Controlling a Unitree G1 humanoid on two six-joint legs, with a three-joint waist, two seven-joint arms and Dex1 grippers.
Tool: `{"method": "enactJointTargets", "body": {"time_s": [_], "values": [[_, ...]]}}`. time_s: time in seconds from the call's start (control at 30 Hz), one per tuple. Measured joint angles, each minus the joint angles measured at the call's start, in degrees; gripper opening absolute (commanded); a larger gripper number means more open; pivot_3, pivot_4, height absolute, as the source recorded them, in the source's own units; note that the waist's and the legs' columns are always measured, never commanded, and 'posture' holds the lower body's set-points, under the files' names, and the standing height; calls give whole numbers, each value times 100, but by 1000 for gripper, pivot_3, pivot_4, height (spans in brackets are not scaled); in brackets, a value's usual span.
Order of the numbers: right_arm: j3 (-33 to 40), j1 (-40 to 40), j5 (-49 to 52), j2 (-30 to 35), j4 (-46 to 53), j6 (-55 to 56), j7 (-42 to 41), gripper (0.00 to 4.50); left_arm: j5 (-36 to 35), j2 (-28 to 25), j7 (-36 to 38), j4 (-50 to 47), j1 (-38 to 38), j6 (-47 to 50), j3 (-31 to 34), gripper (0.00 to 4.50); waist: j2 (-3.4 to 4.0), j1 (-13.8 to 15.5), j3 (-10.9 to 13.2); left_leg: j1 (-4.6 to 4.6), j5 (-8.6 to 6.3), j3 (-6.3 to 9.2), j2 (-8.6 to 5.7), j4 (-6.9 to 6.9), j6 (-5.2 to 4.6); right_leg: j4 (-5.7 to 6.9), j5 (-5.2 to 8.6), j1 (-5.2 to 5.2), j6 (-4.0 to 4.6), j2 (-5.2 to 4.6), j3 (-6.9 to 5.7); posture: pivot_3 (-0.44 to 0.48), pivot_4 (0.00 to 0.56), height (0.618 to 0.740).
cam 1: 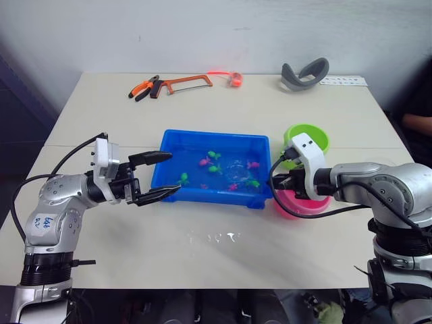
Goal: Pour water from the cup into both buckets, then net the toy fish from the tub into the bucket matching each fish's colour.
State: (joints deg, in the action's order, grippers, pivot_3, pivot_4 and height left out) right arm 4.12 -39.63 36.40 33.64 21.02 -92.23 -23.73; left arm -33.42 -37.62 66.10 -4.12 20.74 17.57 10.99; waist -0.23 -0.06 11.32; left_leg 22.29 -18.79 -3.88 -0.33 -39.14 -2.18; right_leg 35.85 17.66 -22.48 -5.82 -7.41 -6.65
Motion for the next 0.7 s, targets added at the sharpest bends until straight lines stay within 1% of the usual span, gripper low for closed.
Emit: {"method": "enactJointTargets", "body": {"time_s": [0.23, 0.53, 0.7], "values": [[5, -185, -111, -34, -305, 0, 383, 0, 122, -7, 6, 101, 352, 9, -273, 4421, 0, -3, 0, 3, 0, -1, -2, 2, 0, 0, 0, -2, 0, 1, 0, 0, 150, 740], [10, -189, 137, -60, -388, 0, 742, 0, 177, 12, 31, 282, 375, -14, -366, 4421, 0, 2, 0, 4, 1, -1, -2, 3, -1, -1, 0, -4, 0, 1, 0, 0, 150, 740], [67, -188, 34, -352, -388, 0, 1069, 0, 178, 51, 31, 282, 375, -18, -411, 4421, 0, -6, 0, 4, 1, -2, -1, 3, -1, 0, 0, -5, 0, 1, 0, 0, 150, 740]]}}
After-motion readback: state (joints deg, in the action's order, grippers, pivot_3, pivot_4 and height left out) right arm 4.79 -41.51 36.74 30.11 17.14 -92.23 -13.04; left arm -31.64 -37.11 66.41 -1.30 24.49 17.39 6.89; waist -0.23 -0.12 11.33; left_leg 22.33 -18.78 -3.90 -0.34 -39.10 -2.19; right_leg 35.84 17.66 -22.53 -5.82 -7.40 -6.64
